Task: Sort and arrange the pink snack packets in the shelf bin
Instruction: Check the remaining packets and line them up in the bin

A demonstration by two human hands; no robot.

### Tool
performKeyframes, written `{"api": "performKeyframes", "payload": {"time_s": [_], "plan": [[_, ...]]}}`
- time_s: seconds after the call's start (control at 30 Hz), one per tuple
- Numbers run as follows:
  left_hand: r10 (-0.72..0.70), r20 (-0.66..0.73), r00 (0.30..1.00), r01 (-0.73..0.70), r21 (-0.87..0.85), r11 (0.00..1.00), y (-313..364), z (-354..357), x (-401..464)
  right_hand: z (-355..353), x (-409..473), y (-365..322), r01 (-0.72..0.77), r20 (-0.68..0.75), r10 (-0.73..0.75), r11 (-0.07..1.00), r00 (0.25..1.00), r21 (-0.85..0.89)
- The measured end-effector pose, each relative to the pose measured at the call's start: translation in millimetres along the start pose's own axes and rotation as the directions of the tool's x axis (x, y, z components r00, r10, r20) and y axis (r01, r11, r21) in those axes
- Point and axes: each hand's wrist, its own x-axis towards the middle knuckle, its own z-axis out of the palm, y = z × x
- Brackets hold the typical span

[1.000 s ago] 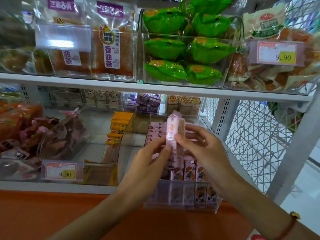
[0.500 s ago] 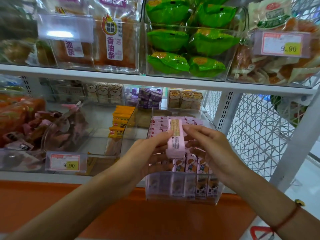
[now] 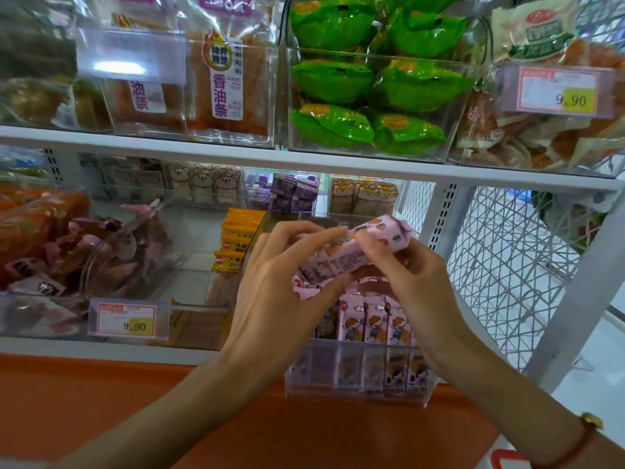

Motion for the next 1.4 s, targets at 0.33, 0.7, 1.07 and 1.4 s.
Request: {"api": "performKeyframes", "payload": {"time_s": [0.33,0.7,1.07,1.4], "plan": [[-0.329,0.126,0.936,0.347,-0.484,0.803,1.1,0.8,2.9,-16.6,9.2,5.6,-0.490,0.234,0.431,0.739,0.871,0.462],[-0.056,0.186,0.981,0.080,-0.125,0.989,-8.9,-1.8,-3.1,-22.4,15.5,9.9,-0.207,0.131,0.175,0.929,0.976,0.306],[-0.133,0.210,0.969,0.198,-0.327,0.924,-9.7,3.3,-5.5,-30.9,12.2,11.5,0.037,0.205,-0.063,0.991,0.977,0.129],[-0.214,0.047,0.976,0.219,-0.221,0.950,-25.1,0.4,1.4,-33.1,22.8,18.1,-0.024,-0.108,0.021,0.999,0.994,-0.031]]}}
